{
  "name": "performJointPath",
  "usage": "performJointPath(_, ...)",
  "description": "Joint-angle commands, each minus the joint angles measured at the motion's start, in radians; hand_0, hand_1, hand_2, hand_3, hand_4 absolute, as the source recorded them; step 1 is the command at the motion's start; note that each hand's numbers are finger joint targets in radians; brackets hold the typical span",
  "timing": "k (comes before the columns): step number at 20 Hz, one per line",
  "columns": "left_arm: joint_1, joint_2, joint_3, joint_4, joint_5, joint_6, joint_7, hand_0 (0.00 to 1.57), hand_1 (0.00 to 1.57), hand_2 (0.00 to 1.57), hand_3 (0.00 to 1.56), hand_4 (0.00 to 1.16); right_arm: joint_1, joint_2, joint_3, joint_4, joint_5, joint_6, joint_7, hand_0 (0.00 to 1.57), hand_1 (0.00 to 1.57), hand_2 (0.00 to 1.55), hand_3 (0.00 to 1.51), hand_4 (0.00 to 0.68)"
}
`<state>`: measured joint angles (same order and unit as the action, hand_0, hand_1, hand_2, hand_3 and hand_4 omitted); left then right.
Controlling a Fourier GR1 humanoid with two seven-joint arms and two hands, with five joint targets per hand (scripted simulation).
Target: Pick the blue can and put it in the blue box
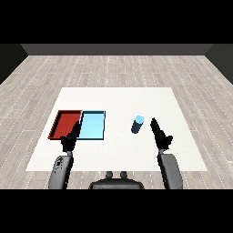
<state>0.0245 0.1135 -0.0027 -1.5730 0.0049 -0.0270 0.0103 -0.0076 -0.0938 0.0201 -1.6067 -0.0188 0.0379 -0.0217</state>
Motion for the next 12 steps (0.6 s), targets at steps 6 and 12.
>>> performJointPath(6, -0.017, -0.019, -0.006, 0.004, -0.014, -0.008, -0.004, 0.00, 0.00, 0.00, 0.00, 0.00, -0.255, -0.137, -0.212, 0.342, -0.060, 0.071, -0.060, 0.00, 0.00, 0.00, 0.00, 0.000)
performJointPath(12, 0.038, -0.084, 0.049, -0.085, 0.114, -0.075, -0.417, 0.00, 0.00, 0.00, 0.00, 0.00, -0.213, -0.075, -0.211, 0.202, -0.223, 0.210, -0.232, 0.00, 0.00, 0.00, 0.00, 0.000)
